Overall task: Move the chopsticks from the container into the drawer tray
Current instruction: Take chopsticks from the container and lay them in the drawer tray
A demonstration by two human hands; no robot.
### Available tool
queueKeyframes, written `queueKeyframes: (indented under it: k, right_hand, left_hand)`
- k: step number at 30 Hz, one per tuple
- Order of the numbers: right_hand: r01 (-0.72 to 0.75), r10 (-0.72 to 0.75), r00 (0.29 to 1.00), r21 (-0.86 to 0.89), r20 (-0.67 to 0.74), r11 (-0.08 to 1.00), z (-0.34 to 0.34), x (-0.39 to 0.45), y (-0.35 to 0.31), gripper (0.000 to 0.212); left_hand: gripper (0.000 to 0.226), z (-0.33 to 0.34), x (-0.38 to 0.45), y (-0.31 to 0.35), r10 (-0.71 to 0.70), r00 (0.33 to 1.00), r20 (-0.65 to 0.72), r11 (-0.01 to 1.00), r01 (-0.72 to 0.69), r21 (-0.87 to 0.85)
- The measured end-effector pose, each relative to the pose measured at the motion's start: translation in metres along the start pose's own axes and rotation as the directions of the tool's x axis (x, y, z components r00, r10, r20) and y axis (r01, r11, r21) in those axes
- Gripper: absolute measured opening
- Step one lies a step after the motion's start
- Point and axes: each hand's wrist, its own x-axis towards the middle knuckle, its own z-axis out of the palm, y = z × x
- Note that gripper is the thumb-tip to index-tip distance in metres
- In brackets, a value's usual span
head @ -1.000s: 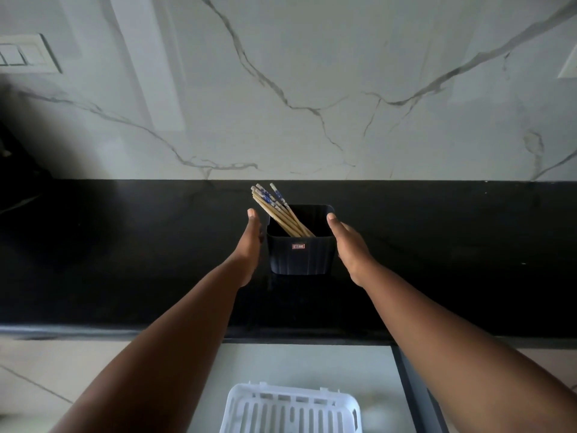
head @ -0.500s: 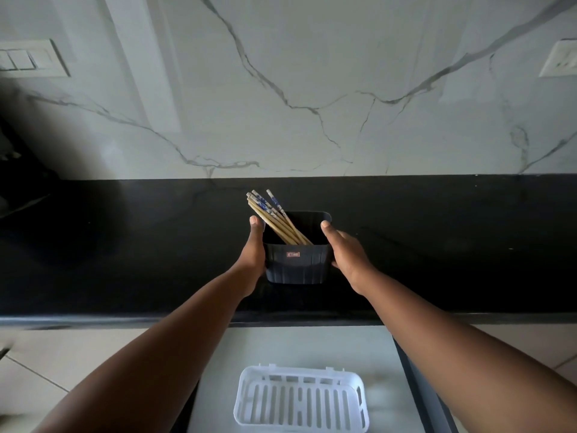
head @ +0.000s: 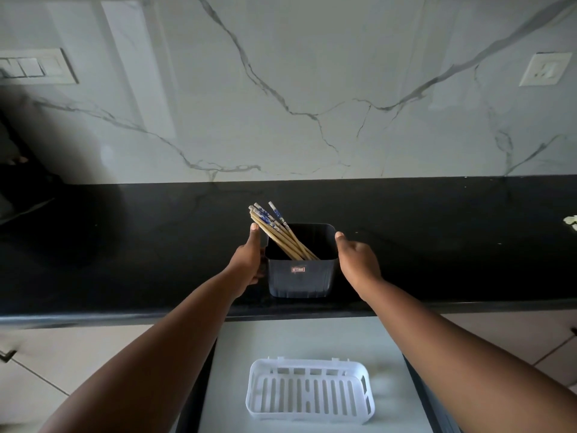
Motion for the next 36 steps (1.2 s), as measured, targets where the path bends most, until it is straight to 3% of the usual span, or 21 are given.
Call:
queueKeyframes:
  k: [3,8,11,15,21,29,36]
  right_hand:
    - [0.005,-0.008,0.999,-0.057,-0.054,0.998,-0.005,0.004,-0.003,0.047]
    - [0.172,-0.177,0.98,-0.061,-0.094,0.983,-0.004,0.015,-0.018,0.021]
    - [0.303,-0.306,0.952,-0.082,-0.025,0.95,0.003,0.02,-0.032,0.022]
    - [0.343,-0.329,0.935,-0.104,0.133,0.934,0.023,0.029,-0.046,0.019]
    - [0.39,-0.299,0.884,-0.215,0.36,0.895,0.049,0.032,-0.054,0.035]
    - [0.542,-0.434,0.832,-0.336,0.347,0.771,0.064,0.03,-0.057,0.035]
    - [0.532,-0.427,0.833,-0.301,0.351,0.791,0.066,0.033,-0.056,0.025]
  left_hand:
    - [0.085,-0.004,0.004,0.002,0.01,1.0,-0.019,0.998,-0.009,0.066]
    - [0.079,-0.007,0.01,0.008,0.236,0.971,-0.023,0.952,-0.227,0.208]
    - [0.104,-0.009,0.013,0.008,0.3,0.953,0.05,0.921,-0.303,0.245]
    - [0.095,-0.011,0.02,0.003,0.331,0.938,0.101,0.869,-0.345,0.354]
    - [0.12,-0.019,0.025,-0.004,0.353,0.907,0.229,0.614,-0.409,0.675]
    - [0.133,-0.023,0.033,-0.008,0.35,0.887,0.302,0.565,-0.457,0.687]
    - [0.135,-0.023,0.039,-0.011,0.359,0.878,0.316,0.576,-0.474,0.666]
